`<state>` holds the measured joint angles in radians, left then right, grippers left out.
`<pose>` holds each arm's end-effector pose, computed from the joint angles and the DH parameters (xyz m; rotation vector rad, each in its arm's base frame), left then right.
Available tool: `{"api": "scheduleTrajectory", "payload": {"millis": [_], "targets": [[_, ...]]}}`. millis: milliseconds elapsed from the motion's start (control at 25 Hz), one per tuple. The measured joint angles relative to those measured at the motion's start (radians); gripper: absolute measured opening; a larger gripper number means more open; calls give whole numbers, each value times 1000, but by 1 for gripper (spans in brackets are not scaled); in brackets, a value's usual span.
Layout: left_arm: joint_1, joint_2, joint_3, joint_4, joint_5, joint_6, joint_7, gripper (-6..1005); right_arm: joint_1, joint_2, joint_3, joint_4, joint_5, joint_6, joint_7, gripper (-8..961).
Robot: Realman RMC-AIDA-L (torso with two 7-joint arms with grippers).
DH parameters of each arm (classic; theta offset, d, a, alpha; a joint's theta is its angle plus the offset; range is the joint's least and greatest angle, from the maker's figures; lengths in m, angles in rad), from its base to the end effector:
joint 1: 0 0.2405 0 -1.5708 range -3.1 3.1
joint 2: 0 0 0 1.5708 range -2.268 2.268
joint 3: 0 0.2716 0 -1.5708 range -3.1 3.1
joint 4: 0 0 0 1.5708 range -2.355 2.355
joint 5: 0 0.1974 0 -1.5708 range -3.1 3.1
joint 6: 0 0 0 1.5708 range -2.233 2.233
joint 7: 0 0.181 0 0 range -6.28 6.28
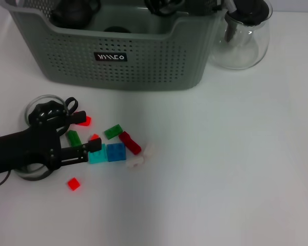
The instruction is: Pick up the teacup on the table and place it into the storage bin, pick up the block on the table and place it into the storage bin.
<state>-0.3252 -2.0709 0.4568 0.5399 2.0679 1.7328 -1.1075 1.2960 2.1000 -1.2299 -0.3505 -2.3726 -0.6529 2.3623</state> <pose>-0.3093 0.2592 -0.0301 -2.5973 -0.6615 -0.8485 0.0736 0.5043 -0.1219 -2.4743 0.6571 0.0049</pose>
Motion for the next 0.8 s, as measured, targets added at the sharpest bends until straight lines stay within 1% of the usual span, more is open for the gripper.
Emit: {"api": "scheduleTrajectory", "payload": {"millis": [400,520,600,640,720,760,800], "targets": [[0,0,-2,0,0,0,0,804,-2,0,4,2,4,-6,8,181],[1,0,-3,0,0,1,0,803,-15,0,12,-27,19,-15,6,322],[3,0,-4,0,0,1,0,802,-56,-3,17,-102,67,-51,-6,416],[5,0,-4,0,0,1,0,802,-90,-6,21,-165,103,-79,-23,435],[6,1,-5,0,0,1,0,801,-183,-5,45,-324,229,-147,-96,472],[6,2,-5,0,0,1,0,801,-250,-5,68,-430,328,-192,-166,491],[6,2,-5,0,0,1,0,801,-308,-4,84,-496,430,-238,-245,510]]}}
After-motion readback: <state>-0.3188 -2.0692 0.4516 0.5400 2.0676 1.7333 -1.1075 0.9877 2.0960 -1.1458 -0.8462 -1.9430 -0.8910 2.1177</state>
